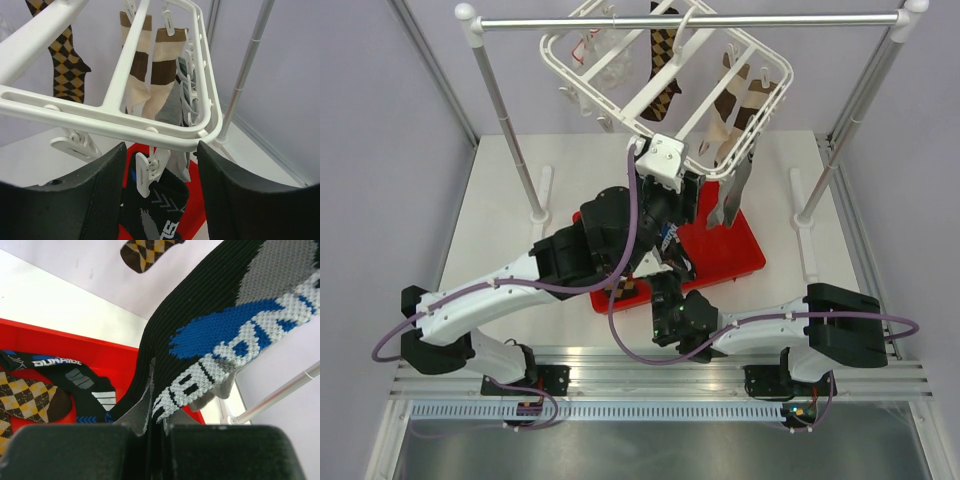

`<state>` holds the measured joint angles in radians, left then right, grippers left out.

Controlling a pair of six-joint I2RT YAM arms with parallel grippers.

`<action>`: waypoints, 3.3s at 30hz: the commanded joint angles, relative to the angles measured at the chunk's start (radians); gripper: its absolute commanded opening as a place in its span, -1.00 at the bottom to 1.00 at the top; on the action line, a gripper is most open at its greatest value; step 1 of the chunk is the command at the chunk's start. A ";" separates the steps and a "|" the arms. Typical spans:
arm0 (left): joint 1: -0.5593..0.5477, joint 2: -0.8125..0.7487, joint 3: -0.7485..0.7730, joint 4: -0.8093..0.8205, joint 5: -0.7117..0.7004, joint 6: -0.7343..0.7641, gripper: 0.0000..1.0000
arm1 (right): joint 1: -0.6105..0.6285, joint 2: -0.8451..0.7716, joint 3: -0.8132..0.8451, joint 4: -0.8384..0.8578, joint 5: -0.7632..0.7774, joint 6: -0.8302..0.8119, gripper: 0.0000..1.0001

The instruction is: Remove the socks clipped to the hanger

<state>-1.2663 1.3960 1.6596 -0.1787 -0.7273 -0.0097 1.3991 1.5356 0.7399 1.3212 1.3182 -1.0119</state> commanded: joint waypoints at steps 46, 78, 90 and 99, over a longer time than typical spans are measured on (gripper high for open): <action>-0.099 0.170 0.164 0.159 -0.336 0.465 -0.95 | -0.023 -0.090 0.044 0.064 -0.043 0.218 -0.99; -0.059 -0.028 0.008 0.176 -0.319 0.349 -0.95 | -0.309 -0.382 -0.009 -0.872 -0.817 1.063 0.60; -0.044 -0.045 -0.008 0.176 -0.313 0.336 -0.95 | -0.235 -0.683 -0.017 -1.063 -0.601 1.064 0.66; -0.042 -0.042 -0.001 0.176 -0.310 0.341 -0.95 | -0.235 -0.687 0.069 -1.192 -0.507 1.107 0.75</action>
<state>-1.3193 1.3724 1.6501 -0.0273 -1.0367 0.3626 1.1622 0.8558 0.7547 0.1944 0.7689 0.0650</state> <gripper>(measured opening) 0.058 0.875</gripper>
